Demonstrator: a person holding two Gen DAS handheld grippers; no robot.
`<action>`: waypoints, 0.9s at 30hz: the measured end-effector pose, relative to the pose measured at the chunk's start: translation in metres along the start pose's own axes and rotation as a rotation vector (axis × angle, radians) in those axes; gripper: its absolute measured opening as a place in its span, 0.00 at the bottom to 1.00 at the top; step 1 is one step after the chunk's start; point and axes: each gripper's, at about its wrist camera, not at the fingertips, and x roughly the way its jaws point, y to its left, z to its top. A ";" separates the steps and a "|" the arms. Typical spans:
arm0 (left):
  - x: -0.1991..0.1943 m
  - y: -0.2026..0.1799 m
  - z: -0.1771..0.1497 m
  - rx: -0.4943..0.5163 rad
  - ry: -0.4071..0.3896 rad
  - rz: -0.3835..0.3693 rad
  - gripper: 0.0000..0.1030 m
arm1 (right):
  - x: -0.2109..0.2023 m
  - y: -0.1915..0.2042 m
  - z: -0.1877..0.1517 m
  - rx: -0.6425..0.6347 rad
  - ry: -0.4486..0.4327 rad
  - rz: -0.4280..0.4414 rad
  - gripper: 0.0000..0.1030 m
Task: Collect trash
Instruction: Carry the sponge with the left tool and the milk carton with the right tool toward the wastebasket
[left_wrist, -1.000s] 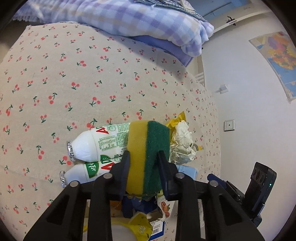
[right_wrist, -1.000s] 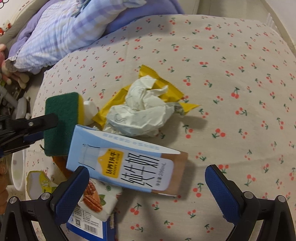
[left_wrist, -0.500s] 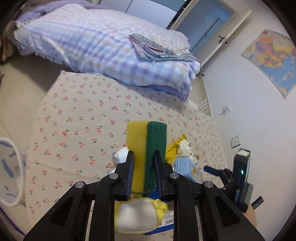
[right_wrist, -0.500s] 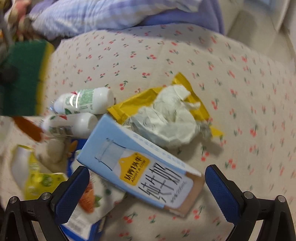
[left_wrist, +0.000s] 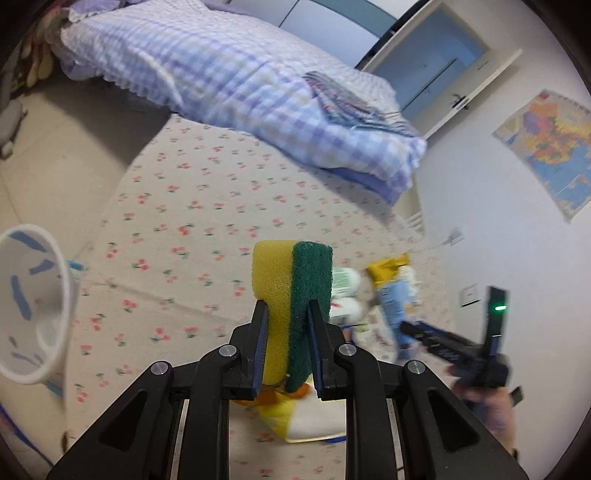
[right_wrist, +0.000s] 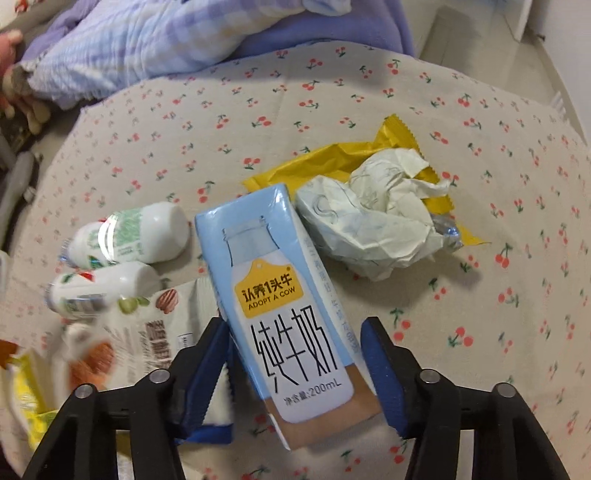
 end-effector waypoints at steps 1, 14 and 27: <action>0.004 0.004 0.001 0.010 0.019 0.029 0.21 | -0.004 0.000 0.000 0.014 -0.003 0.005 0.59; 0.028 0.038 0.021 0.005 0.091 0.249 0.77 | -0.048 0.024 0.004 0.101 -0.099 0.129 0.01; 0.078 0.022 0.035 0.184 0.197 0.334 0.77 | -0.031 0.019 0.001 0.134 -0.036 0.099 0.52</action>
